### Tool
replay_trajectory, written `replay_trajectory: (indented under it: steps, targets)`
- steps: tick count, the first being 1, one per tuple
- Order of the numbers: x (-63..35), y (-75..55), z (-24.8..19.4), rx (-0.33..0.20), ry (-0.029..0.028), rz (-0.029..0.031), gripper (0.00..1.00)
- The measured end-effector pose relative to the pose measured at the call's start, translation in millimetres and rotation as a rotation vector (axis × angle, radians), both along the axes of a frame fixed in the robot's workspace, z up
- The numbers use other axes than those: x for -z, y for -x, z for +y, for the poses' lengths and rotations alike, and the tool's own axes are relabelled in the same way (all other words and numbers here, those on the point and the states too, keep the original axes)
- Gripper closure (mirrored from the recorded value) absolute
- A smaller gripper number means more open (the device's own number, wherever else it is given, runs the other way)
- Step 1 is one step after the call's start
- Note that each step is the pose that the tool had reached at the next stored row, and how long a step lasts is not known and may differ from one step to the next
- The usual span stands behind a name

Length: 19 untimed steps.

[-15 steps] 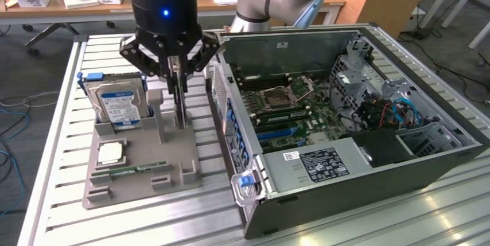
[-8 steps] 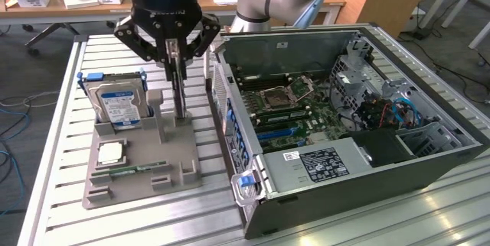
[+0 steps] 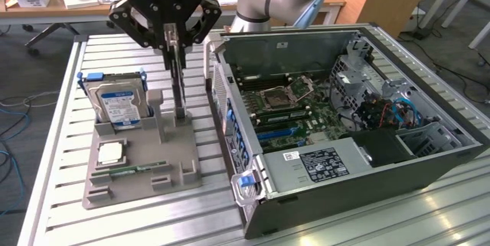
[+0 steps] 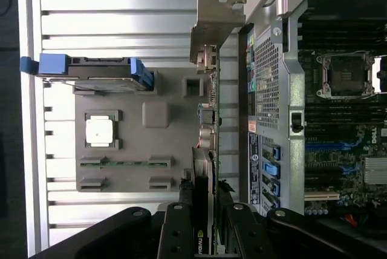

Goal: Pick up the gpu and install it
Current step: 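Pick up the gpu and move the gpu toward the slot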

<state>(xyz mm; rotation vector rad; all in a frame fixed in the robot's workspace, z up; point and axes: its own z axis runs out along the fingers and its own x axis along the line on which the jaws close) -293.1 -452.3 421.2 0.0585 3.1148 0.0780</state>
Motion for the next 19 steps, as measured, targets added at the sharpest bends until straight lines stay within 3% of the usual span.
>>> replay_trajectory:
  steps: [4,13,19]
  targets:
    - [-7.8,0.0,0.0,0.0,-0.0001,-0.0001,0.74]
    - [-7.9,-2.3,0.0,0.0,0.0,0.0,0.74]
    - [-7.8,-14.4,0.0,0.0,-0.0001,-0.0001,0.74]
